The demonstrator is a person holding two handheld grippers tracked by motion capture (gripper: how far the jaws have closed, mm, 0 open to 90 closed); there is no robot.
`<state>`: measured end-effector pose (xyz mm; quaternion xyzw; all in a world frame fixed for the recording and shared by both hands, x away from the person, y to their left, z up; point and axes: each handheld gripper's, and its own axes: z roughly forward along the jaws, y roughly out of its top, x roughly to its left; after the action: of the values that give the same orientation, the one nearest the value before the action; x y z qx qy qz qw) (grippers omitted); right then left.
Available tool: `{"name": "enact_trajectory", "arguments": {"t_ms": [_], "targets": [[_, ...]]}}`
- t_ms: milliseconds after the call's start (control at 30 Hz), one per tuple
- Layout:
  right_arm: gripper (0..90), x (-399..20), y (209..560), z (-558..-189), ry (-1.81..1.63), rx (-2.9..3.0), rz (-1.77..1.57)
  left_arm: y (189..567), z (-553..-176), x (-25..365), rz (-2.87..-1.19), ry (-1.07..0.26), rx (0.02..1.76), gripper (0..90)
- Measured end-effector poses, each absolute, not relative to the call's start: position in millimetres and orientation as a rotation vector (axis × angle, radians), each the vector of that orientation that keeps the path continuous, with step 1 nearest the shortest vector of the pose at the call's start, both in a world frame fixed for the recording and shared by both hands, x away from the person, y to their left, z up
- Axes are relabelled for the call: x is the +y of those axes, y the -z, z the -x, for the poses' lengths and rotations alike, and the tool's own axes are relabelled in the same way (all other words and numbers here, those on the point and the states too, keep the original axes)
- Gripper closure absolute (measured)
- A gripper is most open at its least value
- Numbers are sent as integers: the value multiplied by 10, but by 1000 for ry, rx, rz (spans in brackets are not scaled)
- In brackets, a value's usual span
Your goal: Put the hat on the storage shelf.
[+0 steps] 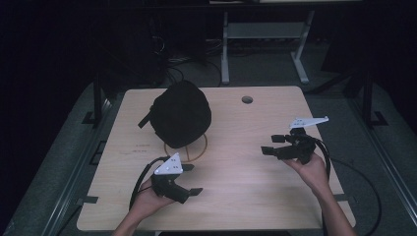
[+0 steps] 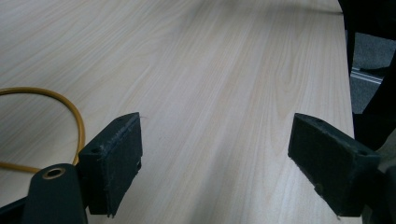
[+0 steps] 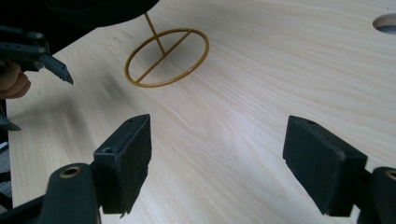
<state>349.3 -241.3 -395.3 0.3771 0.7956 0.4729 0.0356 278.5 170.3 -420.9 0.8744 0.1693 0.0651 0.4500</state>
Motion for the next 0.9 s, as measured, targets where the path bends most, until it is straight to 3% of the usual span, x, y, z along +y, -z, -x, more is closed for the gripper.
{"name": "enact_trajectory", "arguments": {"t_ms": [900], "targets": [[233, -2723, 4302, -3072, -1470, 2404, -1247, 4227, -2769, 1722, -2158, -164, 433, 172]]}}
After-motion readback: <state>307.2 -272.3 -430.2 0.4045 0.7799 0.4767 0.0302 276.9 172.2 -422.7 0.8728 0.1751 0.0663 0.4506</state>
